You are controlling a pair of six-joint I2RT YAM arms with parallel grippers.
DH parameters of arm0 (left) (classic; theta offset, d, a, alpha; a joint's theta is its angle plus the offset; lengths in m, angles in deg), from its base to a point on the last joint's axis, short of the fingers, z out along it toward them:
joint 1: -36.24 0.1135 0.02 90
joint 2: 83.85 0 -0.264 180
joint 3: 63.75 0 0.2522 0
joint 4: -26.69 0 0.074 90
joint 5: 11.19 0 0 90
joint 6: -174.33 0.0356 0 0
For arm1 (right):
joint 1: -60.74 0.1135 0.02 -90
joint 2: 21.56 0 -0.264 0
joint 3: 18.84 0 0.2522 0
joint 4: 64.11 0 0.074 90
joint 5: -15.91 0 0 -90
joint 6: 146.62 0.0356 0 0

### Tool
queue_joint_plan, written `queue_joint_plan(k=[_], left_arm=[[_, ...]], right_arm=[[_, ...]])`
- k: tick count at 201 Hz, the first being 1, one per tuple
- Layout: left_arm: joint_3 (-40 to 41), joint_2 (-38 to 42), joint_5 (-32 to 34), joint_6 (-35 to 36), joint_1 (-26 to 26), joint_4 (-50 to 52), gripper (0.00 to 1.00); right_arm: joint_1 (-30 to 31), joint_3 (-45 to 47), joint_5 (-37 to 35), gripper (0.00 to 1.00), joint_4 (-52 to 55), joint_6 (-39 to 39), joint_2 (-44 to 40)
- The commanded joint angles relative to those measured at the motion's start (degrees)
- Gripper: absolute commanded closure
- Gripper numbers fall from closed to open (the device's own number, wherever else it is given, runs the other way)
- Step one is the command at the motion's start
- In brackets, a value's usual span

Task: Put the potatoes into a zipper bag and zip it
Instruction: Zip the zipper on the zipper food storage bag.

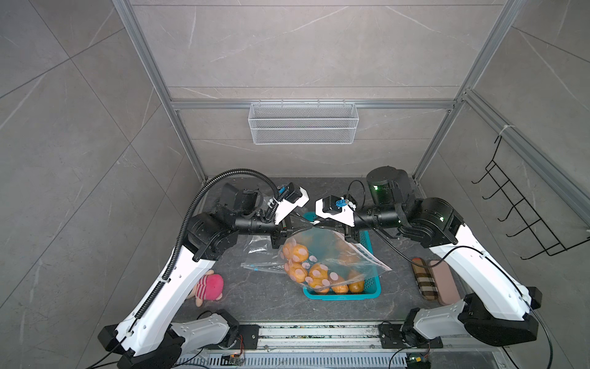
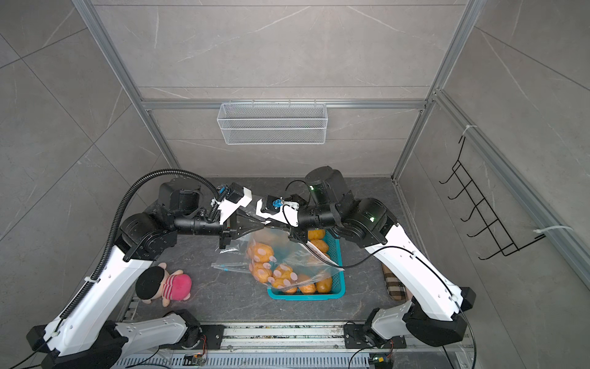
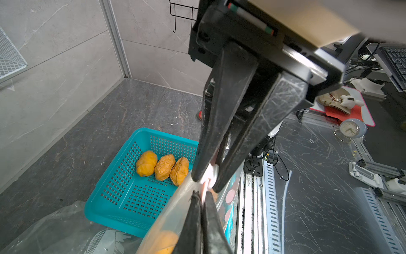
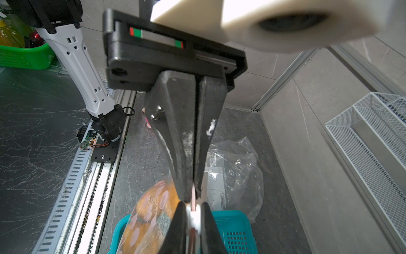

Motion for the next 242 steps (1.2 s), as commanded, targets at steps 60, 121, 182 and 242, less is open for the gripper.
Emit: queue_joint_plan(k=[60, 121, 182, 242], left_arm=[[-13.57, -0.12, 3.11, 1.47, 0.07, 6.77, 1.00], [-16.05, 3.08, 8.27, 0.69, 0.08, 8.09, 1.00], [-16.10, 6.09, 12.71, 0.06, 0.12, 9.41, 1.00], [-16.19, 8.33, 17.55, 0.46, 0.04, 10.90, 1.00]], right_arm=[[1.17, -10.81, 1.60, 0.98, 3.10, 2.06, 4.41], [1.38, -14.67, 3.57, 0.98, 3.79, 3.28, 5.93], [1.37, -12.11, 3.46, 0.99, 6.13, 2.06, 4.90], [1.31, -7.76, 3.66, 0.99, 6.22, 1.99, 2.82]])
